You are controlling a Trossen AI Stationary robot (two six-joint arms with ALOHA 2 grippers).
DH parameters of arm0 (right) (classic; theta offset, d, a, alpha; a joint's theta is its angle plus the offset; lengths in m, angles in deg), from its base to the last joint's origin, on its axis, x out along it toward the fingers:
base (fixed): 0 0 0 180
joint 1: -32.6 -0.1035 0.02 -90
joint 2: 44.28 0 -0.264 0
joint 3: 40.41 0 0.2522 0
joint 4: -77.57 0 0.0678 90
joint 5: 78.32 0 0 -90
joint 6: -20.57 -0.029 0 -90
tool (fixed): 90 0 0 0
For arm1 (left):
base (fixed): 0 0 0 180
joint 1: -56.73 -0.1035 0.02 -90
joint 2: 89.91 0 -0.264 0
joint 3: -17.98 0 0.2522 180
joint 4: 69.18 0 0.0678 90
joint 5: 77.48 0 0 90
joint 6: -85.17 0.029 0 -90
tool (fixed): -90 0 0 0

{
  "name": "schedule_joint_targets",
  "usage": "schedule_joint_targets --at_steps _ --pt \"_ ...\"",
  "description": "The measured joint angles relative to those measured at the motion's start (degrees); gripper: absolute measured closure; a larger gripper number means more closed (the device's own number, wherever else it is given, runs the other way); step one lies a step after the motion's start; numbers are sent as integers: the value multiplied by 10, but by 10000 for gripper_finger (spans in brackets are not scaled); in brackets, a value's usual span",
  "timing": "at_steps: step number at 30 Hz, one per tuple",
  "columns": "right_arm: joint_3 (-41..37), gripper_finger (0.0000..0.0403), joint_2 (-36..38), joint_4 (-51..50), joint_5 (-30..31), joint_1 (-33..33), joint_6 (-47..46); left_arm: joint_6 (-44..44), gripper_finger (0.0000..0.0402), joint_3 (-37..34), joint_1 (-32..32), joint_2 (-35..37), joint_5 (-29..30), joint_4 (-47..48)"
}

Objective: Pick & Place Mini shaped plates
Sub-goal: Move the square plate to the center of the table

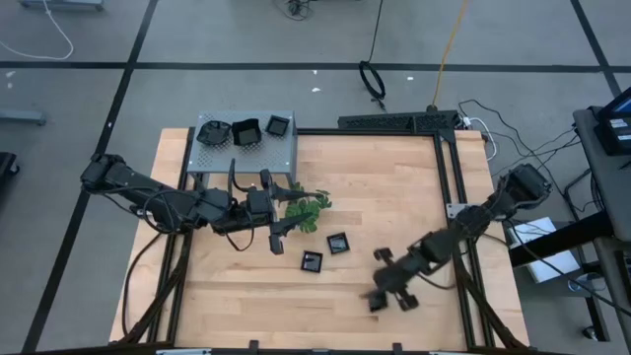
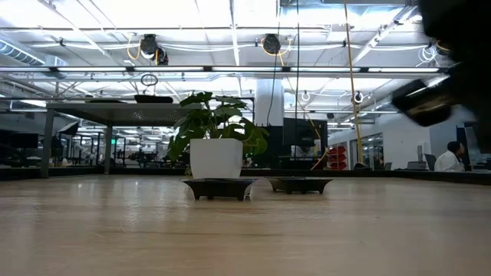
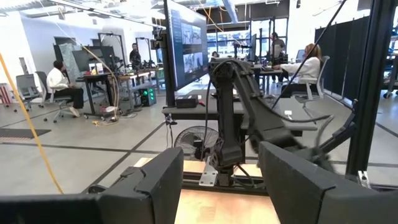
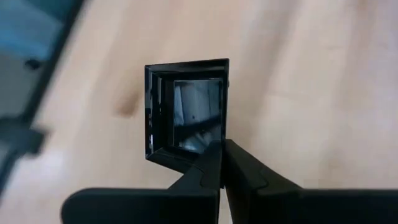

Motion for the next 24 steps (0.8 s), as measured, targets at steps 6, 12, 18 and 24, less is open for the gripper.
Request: schedule_joint_targets --at_steps 6,12,18,24 --pt "22 402 -42 30 -5 80 15 -17 188 0 2 0 -3 0" --pt "92 402 -117 48 -6 125 63 -27 188 0 10 0 -4 3" --pt "159 402 -201 65 -39 141 71 -28 188 0 24 0 -5 4" --pt "192 401 -229 62 -38 142 71 -28 188 0 37 0 -5 4"
